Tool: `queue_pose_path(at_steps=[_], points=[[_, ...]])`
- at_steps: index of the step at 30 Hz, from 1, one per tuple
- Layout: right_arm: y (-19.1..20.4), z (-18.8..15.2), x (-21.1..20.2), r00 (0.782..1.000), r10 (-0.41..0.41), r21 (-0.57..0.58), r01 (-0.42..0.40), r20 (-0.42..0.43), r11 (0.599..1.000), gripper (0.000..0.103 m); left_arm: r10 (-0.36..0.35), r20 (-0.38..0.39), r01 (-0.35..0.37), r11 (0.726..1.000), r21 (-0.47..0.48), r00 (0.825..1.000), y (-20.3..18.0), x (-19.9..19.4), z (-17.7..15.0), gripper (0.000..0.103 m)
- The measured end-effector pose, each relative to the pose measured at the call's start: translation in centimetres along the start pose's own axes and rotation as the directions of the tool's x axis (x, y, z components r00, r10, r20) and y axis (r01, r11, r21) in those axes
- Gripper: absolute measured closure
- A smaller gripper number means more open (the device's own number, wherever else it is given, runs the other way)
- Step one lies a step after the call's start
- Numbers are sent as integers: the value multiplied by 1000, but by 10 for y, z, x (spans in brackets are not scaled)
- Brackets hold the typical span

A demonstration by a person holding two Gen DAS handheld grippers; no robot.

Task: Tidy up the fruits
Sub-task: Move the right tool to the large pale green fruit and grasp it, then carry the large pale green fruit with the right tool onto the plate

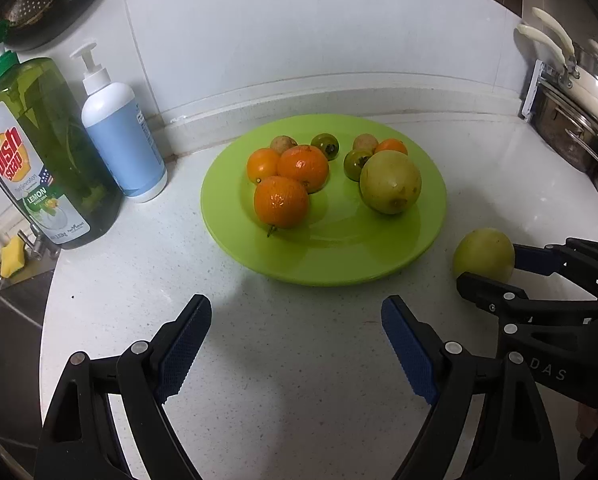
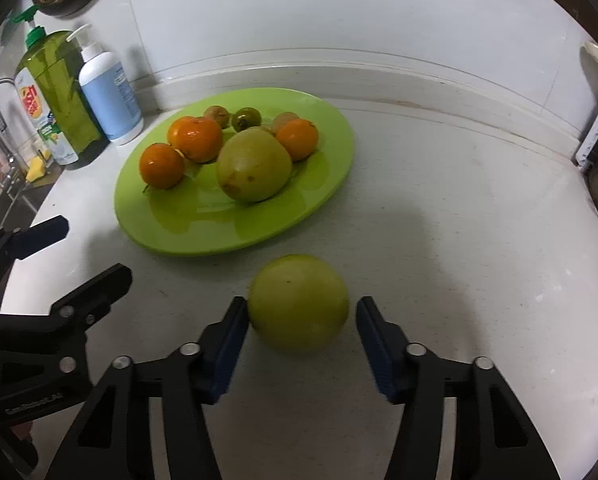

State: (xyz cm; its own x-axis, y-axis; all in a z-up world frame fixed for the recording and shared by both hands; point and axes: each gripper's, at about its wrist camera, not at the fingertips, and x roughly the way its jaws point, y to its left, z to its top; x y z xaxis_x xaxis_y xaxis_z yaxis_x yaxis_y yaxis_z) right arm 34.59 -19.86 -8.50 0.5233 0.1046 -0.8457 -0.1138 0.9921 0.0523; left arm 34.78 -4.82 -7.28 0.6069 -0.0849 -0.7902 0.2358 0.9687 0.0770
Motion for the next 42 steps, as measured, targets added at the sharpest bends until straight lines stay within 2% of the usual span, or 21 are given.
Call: queue_pose_path(at_steps=[13, 24, 35, 42], points=[[6, 1, -10, 1000, 7, 8, -7, 26, 1000, 52, -8, 20, 9, 1000, -24, 1000, 11, -13, 0, 16], [35, 17, -25, 995, 54, -41, -51, 87, 998, 52, 66, 75, -59, 995, -86, 995, 48, -40, 6, 16], [66, 45, -3, 989, 126, -77, -120, 74, 990, 52, 98, 45, -89, 982, -167, 994, 75, -32, 1, 16], [76, 54, 17, 991, 125, -87, -120, 54, 989, 52, 107, 23, -101, 977, -190, 994, 85, -17, 4, 16]])
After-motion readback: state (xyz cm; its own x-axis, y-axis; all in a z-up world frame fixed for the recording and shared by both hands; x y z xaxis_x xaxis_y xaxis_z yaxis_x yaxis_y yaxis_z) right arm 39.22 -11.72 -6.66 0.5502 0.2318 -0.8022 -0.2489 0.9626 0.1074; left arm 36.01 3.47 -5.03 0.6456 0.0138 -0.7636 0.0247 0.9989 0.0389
